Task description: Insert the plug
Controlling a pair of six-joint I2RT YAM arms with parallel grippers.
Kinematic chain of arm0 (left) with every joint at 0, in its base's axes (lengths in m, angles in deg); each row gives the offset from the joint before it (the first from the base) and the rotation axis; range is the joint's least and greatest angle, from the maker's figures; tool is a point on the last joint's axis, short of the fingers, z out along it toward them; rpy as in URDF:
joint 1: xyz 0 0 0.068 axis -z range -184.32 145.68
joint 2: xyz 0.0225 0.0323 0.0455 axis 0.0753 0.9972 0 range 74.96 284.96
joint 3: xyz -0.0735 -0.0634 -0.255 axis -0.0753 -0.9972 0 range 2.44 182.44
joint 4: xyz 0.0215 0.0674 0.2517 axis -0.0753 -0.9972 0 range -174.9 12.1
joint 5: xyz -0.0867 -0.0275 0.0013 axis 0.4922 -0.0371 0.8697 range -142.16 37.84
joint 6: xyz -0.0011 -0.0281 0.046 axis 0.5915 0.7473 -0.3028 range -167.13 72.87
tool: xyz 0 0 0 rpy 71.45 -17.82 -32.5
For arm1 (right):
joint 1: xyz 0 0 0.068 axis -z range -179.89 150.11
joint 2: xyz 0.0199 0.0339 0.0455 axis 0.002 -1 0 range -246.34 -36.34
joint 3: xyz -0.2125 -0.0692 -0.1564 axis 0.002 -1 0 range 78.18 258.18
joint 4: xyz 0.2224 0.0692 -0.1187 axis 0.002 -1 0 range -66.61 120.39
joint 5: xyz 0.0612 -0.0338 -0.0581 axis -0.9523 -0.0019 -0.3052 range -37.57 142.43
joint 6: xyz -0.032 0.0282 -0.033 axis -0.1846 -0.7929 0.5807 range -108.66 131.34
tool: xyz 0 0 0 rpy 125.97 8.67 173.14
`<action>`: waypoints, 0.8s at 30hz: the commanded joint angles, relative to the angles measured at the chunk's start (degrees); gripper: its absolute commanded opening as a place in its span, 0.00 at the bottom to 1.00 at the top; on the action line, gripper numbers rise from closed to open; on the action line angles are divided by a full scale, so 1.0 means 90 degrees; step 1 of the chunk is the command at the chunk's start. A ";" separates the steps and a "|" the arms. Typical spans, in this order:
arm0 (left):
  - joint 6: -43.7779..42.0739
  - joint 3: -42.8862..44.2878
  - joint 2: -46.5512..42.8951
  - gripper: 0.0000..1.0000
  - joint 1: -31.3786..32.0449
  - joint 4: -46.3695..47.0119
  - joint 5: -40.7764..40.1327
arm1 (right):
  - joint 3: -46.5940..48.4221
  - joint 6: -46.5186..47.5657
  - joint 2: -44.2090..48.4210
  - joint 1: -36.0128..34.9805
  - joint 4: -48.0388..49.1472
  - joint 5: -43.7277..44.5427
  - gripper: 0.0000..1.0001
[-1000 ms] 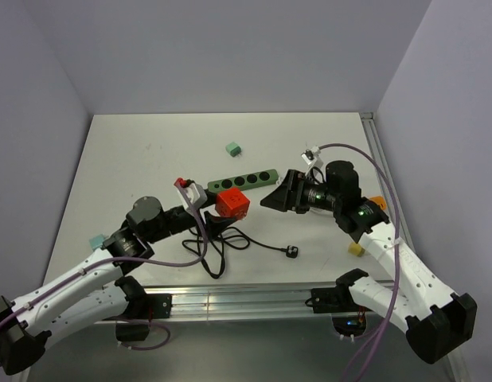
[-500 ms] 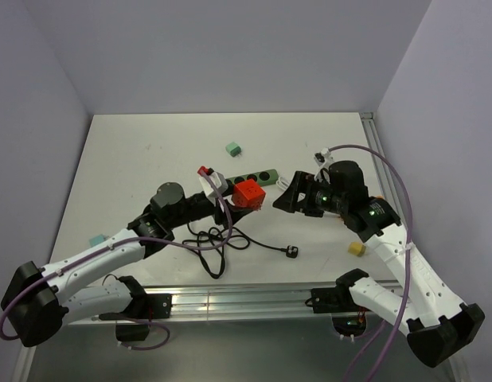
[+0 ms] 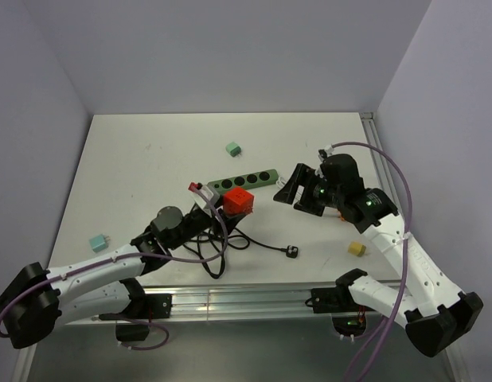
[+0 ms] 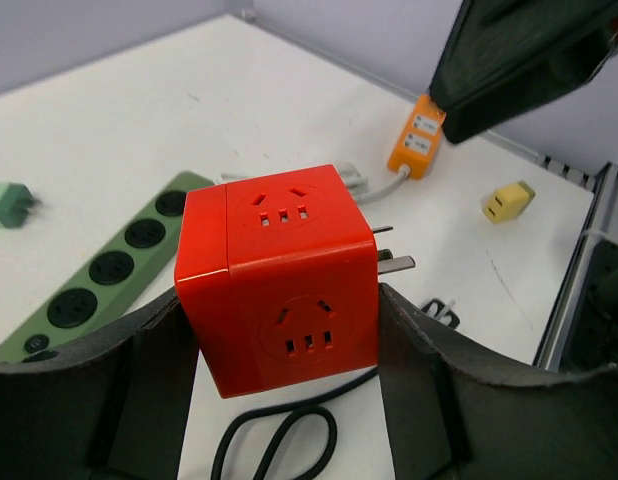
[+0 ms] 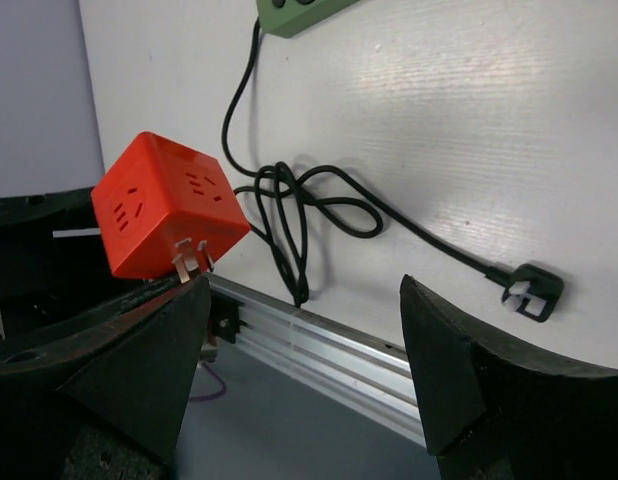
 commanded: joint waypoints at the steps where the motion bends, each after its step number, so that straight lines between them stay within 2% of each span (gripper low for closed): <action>1: -0.0432 0.0101 -0.0384 0.00 0.0510 0.0927 -0.1040 | 0.0103 -0.0648 -0.0172 -0.0213 0.0333 -0.0050 0.83; 5: -0.1059 0.0121 -0.0141 0.00 0.1087 0.1121 -0.1665 | 0.0114 -0.1039 -0.0251 -0.0574 0.0527 0.0175 0.83; 11: -0.2980 0.0354 0.0757 0.00 0.2034 0.1580 -0.3060 | 0.0113 -0.1732 -0.0135 -0.0712 0.0645 0.0760 0.84; 14: -0.3460 0.0656 0.1206 0.00 0.2143 0.1698 -0.3520 | 0.0162 -0.1743 0.0187 -0.0702 0.0694 0.1025 0.85; 20: -0.5071 0.1321 0.2104 0.00 0.2562 0.1815 -0.4039 | 0.0397 -0.1274 -0.0133 -0.0721 0.0743 0.0226 0.85; 24: -0.5931 0.2023 0.2564 0.00 0.2709 0.1260 -0.4127 | 0.0426 -0.0952 -0.0231 -0.0741 0.0733 0.0155 0.85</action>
